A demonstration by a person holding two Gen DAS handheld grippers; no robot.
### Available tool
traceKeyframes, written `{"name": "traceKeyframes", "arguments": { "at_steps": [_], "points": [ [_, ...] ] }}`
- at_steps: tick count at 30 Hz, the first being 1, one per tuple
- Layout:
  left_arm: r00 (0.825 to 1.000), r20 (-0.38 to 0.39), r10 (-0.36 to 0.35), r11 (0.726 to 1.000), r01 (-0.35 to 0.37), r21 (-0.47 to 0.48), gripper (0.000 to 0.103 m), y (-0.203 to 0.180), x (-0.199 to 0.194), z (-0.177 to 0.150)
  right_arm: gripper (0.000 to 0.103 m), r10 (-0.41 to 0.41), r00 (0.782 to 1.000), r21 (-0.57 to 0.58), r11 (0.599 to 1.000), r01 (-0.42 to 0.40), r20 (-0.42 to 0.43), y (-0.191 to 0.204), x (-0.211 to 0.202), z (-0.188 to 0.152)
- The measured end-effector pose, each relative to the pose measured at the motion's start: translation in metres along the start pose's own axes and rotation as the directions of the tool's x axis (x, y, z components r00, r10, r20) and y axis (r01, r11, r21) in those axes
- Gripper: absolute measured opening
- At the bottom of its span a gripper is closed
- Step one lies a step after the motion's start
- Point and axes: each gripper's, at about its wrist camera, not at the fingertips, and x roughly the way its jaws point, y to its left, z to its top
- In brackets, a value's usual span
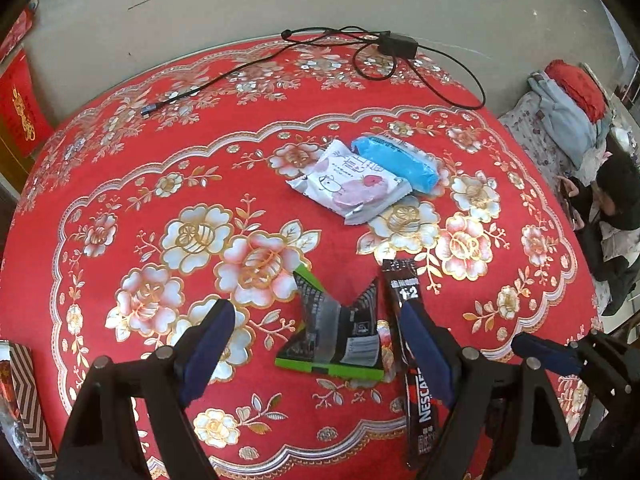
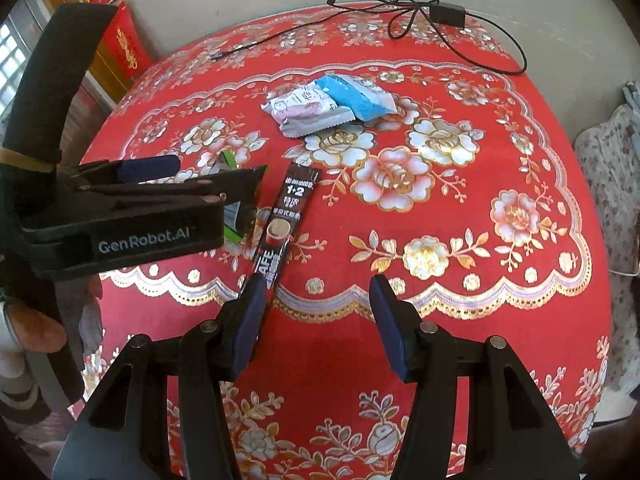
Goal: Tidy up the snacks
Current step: 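Grasp the grey-green packet with the left tool while the right tool grasps the Nescafe stick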
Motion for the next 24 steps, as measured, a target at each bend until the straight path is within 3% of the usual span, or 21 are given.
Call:
{"name": "traceKeyframes", "arguments": {
  "at_steps": [16, 20, 24],
  "points": [
    [0.999, -0.028, 0.024, 1.0, -0.024, 0.001, 0.085, 0.007, 0.017, 0.0, 0.053, 0.019, 1.0, 0.022, 1.0, -0.019, -0.002, -0.004, 0.005, 0.006],
    [0.999, -0.044, 0.016, 1.0, -0.015, 0.016, 0.047, 0.01, 0.022, -0.002, 0.053, 0.021, 1.0, 0.02, 1.0, -0.021, -0.008, -0.002, 0.009, 0.006],
    [0.999, -0.03, 0.013, 1.0, -0.013, 0.018, 0.042, 0.016, 0.019, -0.005, 0.053, 0.026, 1.0, 0.014, 1.0, -0.026, -0.008, 0.002, 0.011, 0.008]
  ]
}}
